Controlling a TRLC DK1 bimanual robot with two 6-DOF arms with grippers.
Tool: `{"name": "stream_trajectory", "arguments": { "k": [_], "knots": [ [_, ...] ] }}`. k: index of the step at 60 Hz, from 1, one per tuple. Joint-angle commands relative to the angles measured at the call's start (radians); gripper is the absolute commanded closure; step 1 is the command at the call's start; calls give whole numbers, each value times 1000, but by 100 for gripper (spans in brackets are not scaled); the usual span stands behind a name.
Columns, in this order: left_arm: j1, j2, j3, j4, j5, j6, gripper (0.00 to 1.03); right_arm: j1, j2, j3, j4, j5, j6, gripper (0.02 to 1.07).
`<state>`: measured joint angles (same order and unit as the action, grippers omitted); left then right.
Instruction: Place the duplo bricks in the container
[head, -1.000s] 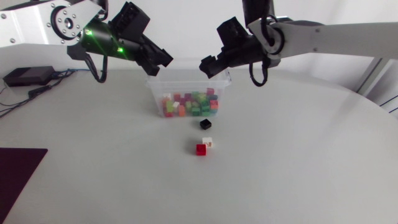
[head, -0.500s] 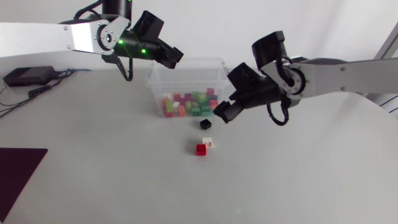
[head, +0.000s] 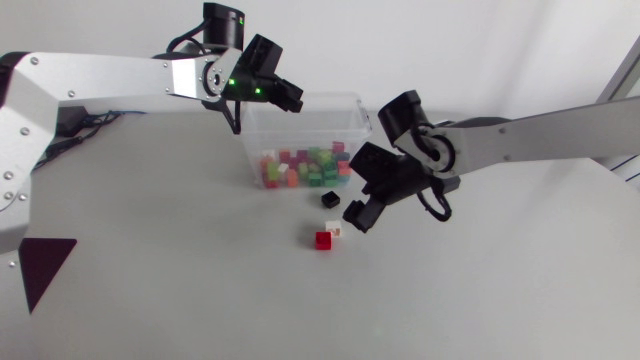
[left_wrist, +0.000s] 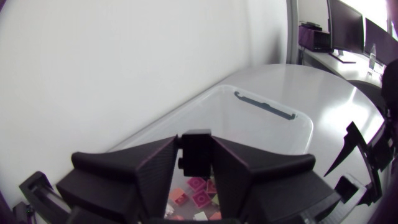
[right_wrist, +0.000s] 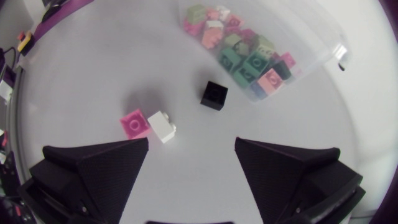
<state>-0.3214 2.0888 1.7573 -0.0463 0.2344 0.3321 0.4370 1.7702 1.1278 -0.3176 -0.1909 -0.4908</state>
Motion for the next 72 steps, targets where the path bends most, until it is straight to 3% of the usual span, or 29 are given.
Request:
{"name": "stream_trajectory", "arguments": {
  "k": [1,5,21,28,42,61,69,72],
  "knots": [
    [-8,30,36,19,-24,-30,20,2,52,38,-28,-18,-100,7],
    [-13,17,25,22,-40,-28,5,2,83,70,-61,-33,-160,7],
    [1,-202,-151,-7,-38,12,5,-4,192,168,-155,-90,-310,10],
    [2,-306,-223,-136,13,104,5,-1,233,194,-182,-91,-354,13],
    [12,-452,-404,-276,89,294,6,14,282,245,-218,-93,-402,18],
    [-28,-473,-535,-461,146,510,6,37,341,314,-253,-93,-423,47],
    [-81,-444,-571,-500,144,561,6,43,373,334,-275,-93,-436,48],
    [-91,-432,-573,-501,143,562,6,46,380,337,-282,-93,-437,59]
  ]
}}
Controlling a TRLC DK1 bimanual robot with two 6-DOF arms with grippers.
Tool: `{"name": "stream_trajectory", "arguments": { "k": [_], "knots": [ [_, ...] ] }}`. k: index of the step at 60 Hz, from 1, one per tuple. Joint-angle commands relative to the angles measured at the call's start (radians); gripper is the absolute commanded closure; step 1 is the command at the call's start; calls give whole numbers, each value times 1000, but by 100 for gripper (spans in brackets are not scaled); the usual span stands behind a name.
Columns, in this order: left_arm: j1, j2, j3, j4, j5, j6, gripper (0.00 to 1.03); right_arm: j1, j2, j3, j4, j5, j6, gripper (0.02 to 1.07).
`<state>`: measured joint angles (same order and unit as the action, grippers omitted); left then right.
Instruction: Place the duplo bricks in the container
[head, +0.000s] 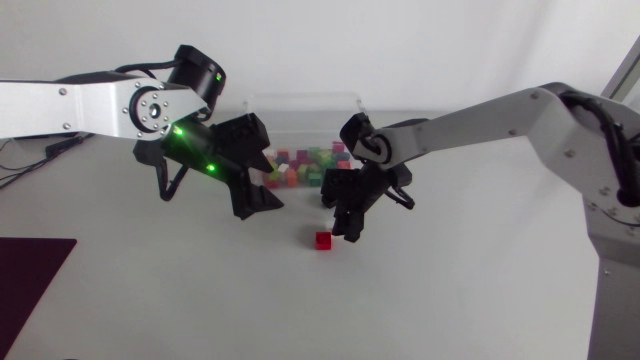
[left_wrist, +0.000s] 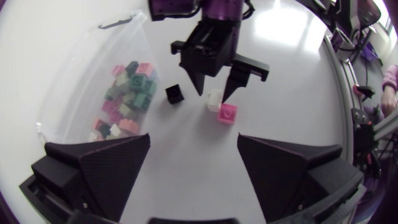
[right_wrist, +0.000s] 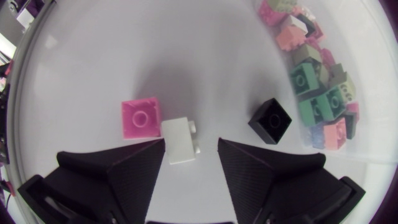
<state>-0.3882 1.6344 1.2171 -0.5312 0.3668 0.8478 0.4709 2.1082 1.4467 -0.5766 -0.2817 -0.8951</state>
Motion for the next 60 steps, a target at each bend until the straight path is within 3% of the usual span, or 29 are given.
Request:
{"name": "stream_trajectory", "arguments": {
  "k": [1,3,26,45,60],
  "knots": [
    [-35,35,-33,-21,8,51,6,14,44,18,-23,-2,-33,65],
    [-49,51,-31,-26,3,60,6,15,47,20,-23,-2,-33,76],
    [-153,237,96,-112,-45,86,7,-55,-37,-48,-39,-4,-28,81],
    [-229,375,223,-181,-74,88,10,-172,-208,-137,-55,-137,-24,82],
    [-264,507,361,-248,-144,80,12,-261,-352,-226,-57,-206,-34,81]
  ]
}}
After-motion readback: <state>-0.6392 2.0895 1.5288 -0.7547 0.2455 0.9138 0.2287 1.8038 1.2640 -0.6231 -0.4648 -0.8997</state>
